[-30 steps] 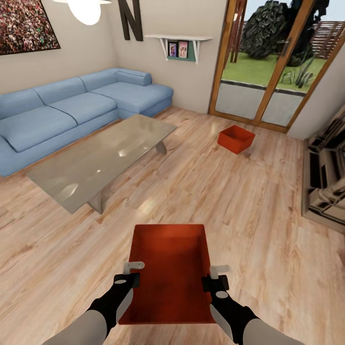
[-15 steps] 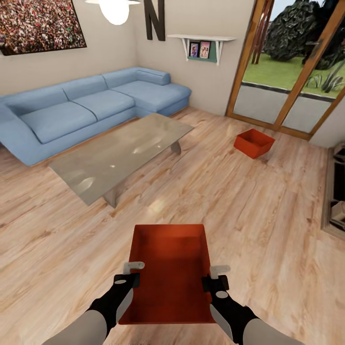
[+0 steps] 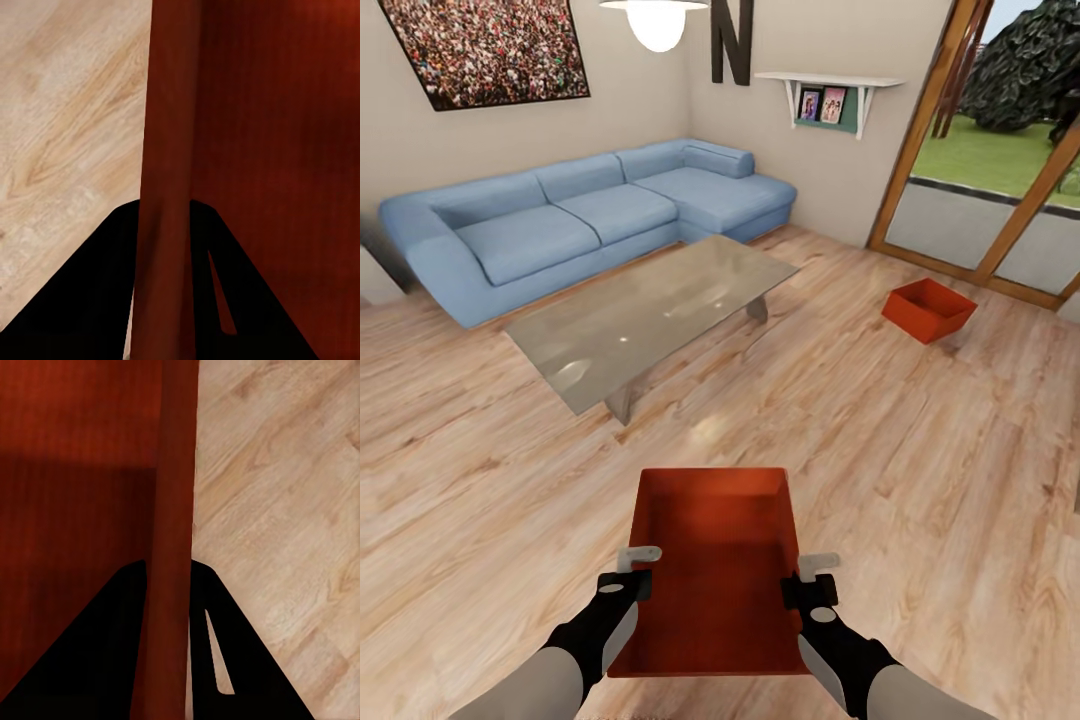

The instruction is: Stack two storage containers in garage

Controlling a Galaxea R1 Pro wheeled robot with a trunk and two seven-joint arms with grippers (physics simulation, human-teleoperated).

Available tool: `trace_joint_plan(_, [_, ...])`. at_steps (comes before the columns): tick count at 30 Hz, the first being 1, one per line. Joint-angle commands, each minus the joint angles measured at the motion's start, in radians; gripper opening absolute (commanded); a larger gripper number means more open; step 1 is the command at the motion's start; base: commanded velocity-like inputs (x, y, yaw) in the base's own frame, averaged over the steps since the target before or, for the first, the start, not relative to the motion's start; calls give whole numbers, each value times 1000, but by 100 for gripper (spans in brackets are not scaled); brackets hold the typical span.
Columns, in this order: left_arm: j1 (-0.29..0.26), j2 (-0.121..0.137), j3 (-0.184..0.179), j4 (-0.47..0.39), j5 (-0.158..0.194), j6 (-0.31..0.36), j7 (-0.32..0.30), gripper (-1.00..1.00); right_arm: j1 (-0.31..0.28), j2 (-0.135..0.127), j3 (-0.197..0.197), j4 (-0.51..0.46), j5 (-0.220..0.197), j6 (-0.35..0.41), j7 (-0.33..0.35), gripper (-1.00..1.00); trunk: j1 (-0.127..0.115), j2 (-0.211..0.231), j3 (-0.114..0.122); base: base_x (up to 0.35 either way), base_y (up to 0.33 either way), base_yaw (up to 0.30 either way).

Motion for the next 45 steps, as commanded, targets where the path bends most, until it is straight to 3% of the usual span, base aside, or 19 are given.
trace_joint_plan(1, [1, 5, 6, -1, -9, 9, 15, -100, -2, -1, -21, -1, 3, -8, -15, -100, 0, -2, -1, 0, 0, 224])
trace_joint_plan(45, [1, 5, 4, -1, -9, -3, 10, -100, -2, -1, -21, -1, 4, -8, -15, -100, 0, -2, -1, 0, 0, 222])
